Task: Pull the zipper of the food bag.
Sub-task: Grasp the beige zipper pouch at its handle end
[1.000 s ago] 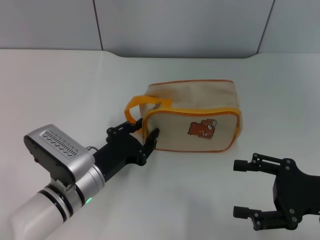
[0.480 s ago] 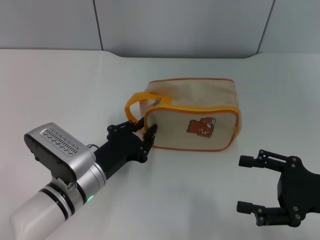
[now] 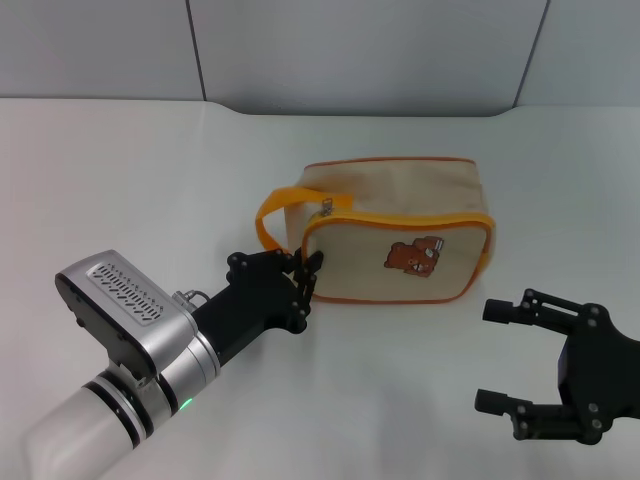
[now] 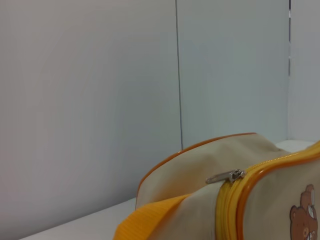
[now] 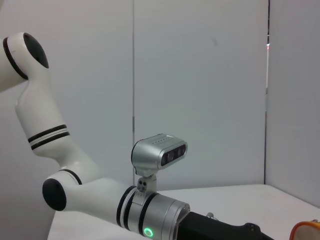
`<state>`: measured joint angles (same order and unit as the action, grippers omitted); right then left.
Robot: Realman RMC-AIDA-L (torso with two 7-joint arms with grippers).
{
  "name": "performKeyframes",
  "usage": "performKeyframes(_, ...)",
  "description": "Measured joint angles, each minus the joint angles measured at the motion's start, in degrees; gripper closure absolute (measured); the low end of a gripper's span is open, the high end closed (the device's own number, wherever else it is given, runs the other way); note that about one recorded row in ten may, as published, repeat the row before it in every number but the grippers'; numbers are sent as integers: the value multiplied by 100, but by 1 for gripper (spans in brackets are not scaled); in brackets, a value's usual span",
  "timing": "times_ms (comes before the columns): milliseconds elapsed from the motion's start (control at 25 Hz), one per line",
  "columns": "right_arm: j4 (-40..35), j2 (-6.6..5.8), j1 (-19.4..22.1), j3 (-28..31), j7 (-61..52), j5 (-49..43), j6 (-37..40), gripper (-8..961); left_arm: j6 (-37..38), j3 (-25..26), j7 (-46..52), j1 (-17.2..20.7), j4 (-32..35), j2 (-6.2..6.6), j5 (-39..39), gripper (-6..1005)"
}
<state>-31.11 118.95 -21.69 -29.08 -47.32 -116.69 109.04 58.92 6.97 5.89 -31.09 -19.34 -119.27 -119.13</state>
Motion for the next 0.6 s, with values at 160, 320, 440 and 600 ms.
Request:
performKeyframes(160,0,4,44,37,18,112,17,108,138,-29,0,16,0,0,-2,916)
performKeyframes(320,187,21,268,94,264,956,29,108,385,-51,0,97,1,0,-131,924)
performKeyframes(440,365,22,349,110,431,1292,30,109,462,-20,-8,106,17,0,-240,926)
performKeyframes(600,728,23,530,555,826,2015,-90,109,1148,-39,-496,254,184,5,-249,929)
